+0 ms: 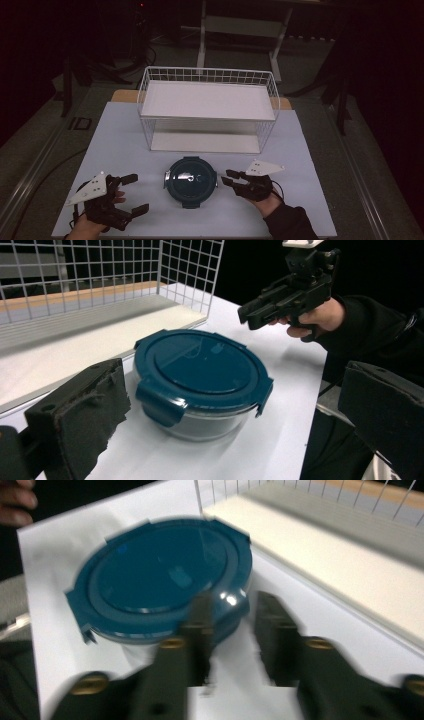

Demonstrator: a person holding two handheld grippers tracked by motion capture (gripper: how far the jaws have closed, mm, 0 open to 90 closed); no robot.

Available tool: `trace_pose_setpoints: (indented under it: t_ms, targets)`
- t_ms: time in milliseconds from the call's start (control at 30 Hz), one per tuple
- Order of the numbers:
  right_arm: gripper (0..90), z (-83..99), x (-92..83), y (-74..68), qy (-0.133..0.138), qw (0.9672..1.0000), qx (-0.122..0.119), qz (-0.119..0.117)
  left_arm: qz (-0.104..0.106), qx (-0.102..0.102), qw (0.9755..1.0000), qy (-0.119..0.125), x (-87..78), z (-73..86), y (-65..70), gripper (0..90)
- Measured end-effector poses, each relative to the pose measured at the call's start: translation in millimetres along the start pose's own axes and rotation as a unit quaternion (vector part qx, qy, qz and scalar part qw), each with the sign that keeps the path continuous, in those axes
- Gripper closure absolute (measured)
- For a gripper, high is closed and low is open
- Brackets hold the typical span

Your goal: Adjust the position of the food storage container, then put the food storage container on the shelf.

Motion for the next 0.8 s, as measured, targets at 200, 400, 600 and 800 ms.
trace_pose_setpoints:
  t_ms: [200, 400, 600, 800]
  targets:
    - [25.5, -9.4, -13.3, -7.9, 0.039, 0.9991, -0.01, -0.014, -0.019, 0.018, 0.9996, -0.014, 0.2, -15.1, 8.4, 0.0]
    - [11.6, -12.9, -17.8, -12.8, 0.051, 0.9977, -0.038, -0.026, -0.028, 0.014, 0.9989, -0.034, 2.3, -26.8, 13.5, 0.0]
    - [19.4, -18.5, -23.1, -14.7, 0.067, 0.9962, -0.049, -0.026, -0.028, 0.022, 0.998, -0.052, 12.4, -36.9, 15.4, 0.0]
    - [19.3, -21.1, -25.3, -14.0, 0.066, 0.9973, -0.028, -0.017, -0.035, 0.013, 0.9973, -0.064, 28.4, -43.0, 9.1, 0.0]
Point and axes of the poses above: each handheld gripper's, and its own axes: x roughly forward along the jaws, z roughly out of its underside, y roughly to its right, the point moved 2 cm from there along x, roughly forward along the jaws, and after that the axes turned 8 degrees about -z, right-handed, at the moved point
